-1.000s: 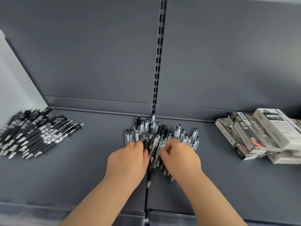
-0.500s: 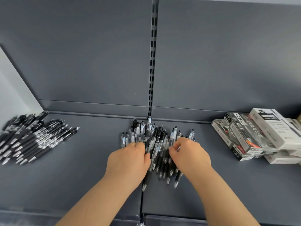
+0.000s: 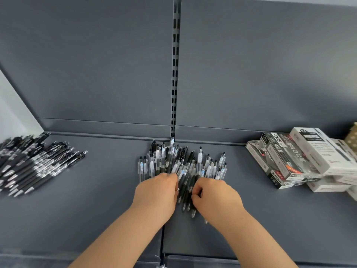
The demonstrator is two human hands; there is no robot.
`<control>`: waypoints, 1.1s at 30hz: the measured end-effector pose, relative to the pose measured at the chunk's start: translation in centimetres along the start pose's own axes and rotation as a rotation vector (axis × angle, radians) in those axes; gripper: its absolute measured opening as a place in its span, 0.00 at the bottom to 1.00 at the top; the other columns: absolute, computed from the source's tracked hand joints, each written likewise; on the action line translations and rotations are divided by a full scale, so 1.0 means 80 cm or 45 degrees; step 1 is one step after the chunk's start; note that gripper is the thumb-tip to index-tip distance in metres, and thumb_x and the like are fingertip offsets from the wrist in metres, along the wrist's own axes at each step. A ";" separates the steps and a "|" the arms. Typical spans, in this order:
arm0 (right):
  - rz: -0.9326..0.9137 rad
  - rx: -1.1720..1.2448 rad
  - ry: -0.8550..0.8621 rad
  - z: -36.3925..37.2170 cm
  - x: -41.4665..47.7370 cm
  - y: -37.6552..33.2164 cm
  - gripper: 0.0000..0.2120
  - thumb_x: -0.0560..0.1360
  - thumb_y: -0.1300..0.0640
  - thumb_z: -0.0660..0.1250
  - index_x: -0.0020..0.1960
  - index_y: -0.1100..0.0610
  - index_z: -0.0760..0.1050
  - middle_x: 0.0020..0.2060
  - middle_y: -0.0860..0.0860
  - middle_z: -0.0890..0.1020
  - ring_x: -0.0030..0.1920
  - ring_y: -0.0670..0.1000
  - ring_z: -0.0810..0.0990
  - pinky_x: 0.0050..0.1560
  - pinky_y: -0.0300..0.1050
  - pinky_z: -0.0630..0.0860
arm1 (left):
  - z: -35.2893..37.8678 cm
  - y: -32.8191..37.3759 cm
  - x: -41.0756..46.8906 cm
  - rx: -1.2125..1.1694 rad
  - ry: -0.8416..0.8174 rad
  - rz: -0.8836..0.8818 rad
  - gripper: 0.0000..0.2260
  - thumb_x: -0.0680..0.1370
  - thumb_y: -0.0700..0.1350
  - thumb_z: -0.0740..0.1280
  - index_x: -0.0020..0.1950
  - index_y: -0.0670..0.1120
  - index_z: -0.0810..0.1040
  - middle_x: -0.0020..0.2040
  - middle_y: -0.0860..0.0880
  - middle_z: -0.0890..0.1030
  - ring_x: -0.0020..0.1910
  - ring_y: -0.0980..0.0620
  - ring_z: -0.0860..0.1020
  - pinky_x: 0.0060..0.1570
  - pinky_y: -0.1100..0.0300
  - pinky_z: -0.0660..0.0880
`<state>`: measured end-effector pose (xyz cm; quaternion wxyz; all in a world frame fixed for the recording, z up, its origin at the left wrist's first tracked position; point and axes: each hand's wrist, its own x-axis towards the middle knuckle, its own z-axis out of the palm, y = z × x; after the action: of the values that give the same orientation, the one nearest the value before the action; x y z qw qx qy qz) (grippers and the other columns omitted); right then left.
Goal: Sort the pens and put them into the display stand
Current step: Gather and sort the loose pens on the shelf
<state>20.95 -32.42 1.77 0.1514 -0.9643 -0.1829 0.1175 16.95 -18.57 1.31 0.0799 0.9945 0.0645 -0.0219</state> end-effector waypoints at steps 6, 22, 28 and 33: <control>0.020 -0.072 0.046 -0.004 -0.002 0.008 0.07 0.76 0.55 0.59 0.49 0.52 0.75 0.42 0.48 0.81 0.43 0.51 0.80 0.40 0.42 0.76 | 0.007 0.009 0.006 0.084 -0.018 -0.049 0.09 0.79 0.41 0.62 0.58 0.49 0.72 0.53 0.52 0.73 0.45 0.51 0.78 0.33 0.60 0.68; 0.023 0.051 0.141 0.007 -0.003 0.006 0.05 0.76 0.50 0.61 0.45 0.47 0.75 0.37 0.44 0.80 0.39 0.47 0.79 0.37 0.39 0.75 | 0.005 0.022 0.017 0.267 -0.191 -0.024 0.16 0.82 0.54 0.53 0.54 0.45 0.74 0.45 0.49 0.75 0.46 0.49 0.78 0.37 0.58 0.67; 0.073 0.088 0.194 0.001 0.003 -0.001 0.06 0.76 0.50 0.61 0.45 0.48 0.75 0.38 0.45 0.80 0.40 0.49 0.79 0.40 0.42 0.78 | -0.010 0.012 0.006 0.012 -0.040 -0.021 0.14 0.81 0.53 0.53 0.48 0.47 0.74 0.43 0.52 0.75 0.42 0.51 0.75 0.38 0.59 0.69; 0.125 0.102 0.214 -0.027 0.044 -0.014 0.09 0.76 0.52 0.60 0.46 0.53 0.78 0.41 0.50 0.83 0.42 0.53 0.81 0.40 0.43 0.77 | -0.032 -0.015 0.000 -0.024 0.166 -0.131 0.15 0.81 0.55 0.53 0.41 0.48 0.70 0.40 0.53 0.73 0.37 0.52 0.73 0.34 0.60 0.68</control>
<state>24.38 -30.58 3.52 0.1989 -0.9717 -0.1173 0.0507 16.86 -17.01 3.63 0.0837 0.9884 0.1207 0.0395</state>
